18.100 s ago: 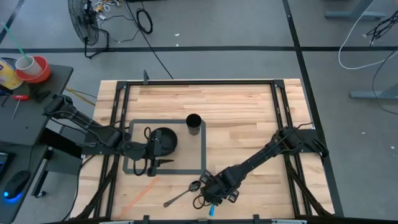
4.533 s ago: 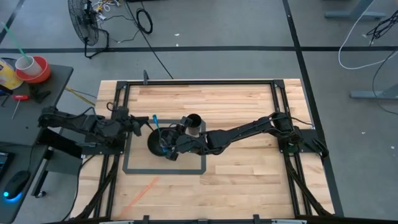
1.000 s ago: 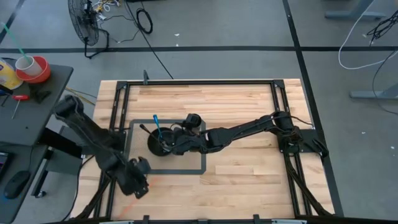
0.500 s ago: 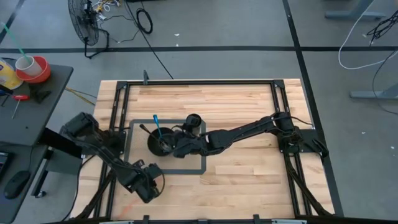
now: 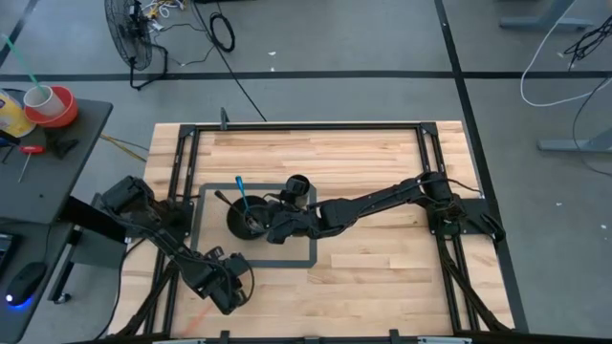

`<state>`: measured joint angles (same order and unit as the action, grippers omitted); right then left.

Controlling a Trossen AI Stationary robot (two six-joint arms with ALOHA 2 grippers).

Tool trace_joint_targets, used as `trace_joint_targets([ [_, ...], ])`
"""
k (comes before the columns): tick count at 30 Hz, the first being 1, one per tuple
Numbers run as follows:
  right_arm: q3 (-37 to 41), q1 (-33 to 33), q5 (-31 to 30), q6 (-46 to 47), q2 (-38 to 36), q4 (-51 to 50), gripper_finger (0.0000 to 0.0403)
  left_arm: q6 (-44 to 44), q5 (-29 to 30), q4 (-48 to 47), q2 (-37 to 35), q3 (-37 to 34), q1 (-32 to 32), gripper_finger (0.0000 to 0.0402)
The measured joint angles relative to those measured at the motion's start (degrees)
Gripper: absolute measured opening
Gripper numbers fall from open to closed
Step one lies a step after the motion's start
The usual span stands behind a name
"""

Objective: Pick & Place Utensil
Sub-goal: Put the orange straw into the black cup

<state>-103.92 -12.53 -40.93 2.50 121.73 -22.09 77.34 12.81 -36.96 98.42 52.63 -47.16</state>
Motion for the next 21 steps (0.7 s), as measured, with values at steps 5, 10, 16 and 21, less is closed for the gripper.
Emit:
trace_joint_targets([
  [5,0.00,-0.41,0.02,-0.47,-0.10,-0.38,0.0196,0.02,0.35,-1.11,0.08,-0.03,-1.01,0.0096],
  [10,-0.02,-1.68,0.97,-1.25,-1.95,-3.12,0.0196,0.12,1.34,-2.32,0.14,-0.06,-1.89,0.0057],
  [16,-0.02,-3.81,0.89,2.12,-5.60,-12.61,0.0196,-5.08,5.01,-2.93,-1.09,0.73,-1.96,0.0051],
  [21,-0.02,-6.03,0.47,5.61,-6.36,-18.37,0.0196,-14.66,13.89,-4.10,-5.41,3.53,-1.96,0.0050],
])
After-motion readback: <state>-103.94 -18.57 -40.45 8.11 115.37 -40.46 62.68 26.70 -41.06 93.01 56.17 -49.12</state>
